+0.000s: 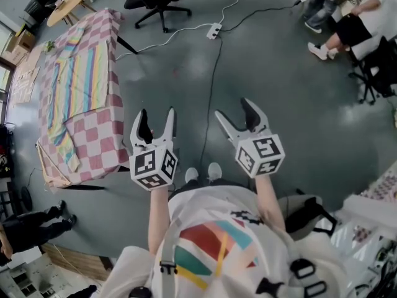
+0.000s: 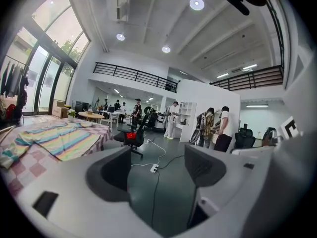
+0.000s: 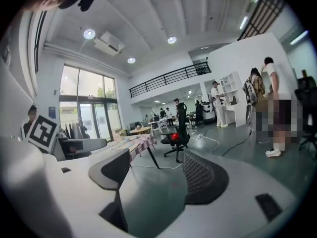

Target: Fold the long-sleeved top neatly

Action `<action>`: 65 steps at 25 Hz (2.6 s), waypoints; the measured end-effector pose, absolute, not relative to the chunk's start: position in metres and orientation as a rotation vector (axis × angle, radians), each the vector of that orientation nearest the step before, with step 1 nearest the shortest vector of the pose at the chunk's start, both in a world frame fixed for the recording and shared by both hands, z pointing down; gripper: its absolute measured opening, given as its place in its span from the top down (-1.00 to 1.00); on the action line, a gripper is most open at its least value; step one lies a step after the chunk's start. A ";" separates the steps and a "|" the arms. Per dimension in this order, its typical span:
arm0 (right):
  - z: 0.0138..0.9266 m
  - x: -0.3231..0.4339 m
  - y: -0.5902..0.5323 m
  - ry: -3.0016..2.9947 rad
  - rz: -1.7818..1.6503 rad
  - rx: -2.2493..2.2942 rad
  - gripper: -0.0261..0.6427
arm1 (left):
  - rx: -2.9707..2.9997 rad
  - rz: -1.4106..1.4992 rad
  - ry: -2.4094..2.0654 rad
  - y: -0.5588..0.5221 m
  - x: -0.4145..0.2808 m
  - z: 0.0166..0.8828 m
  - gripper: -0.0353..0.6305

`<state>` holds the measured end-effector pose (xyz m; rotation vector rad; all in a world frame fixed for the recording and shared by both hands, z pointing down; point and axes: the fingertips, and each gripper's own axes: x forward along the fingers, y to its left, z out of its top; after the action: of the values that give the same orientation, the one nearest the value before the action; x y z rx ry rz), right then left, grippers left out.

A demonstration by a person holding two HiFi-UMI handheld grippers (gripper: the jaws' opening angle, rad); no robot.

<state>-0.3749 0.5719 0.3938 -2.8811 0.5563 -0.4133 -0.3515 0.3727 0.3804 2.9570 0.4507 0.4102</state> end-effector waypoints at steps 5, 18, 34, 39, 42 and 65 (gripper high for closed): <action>0.402 -0.370 0.583 0.570 -0.439 -2.932 -0.08 | 2.959 0.380 0.416 0.384 -0.346 0.380 -0.05; 0.420 -0.306 0.607 0.537 -0.442 -2.900 -0.08 | 2.965 0.373 0.520 0.416 -0.261 0.394 -0.05; 0.418 -0.041 0.551 0.625 -0.533 -2.944 -0.08 | 2.928 0.382 0.405 0.342 -0.014 0.402 -0.05; 0.413 0.057 0.472 0.876 -0.593 -2.931 -0.08 | 2.915 0.396 0.159 0.262 0.046 0.407 -0.05; 0.406 0.103 0.424 1.039 -0.586 -2.903 -0.08 | 2.932 0.351 0.024 0.214 0.071 0.399 -0.05; 0.394 0.091 0.089 2.226 -0.487 -2.428 -0.08 | 2.616 0.145 -0.983 -0.009 -0.054 0.405 -0.05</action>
<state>0.0911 0.0895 0.3938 -2.4281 2.2262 -0.4872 -0.0539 -0.0091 0.4047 2.6157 -0.9833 0.1447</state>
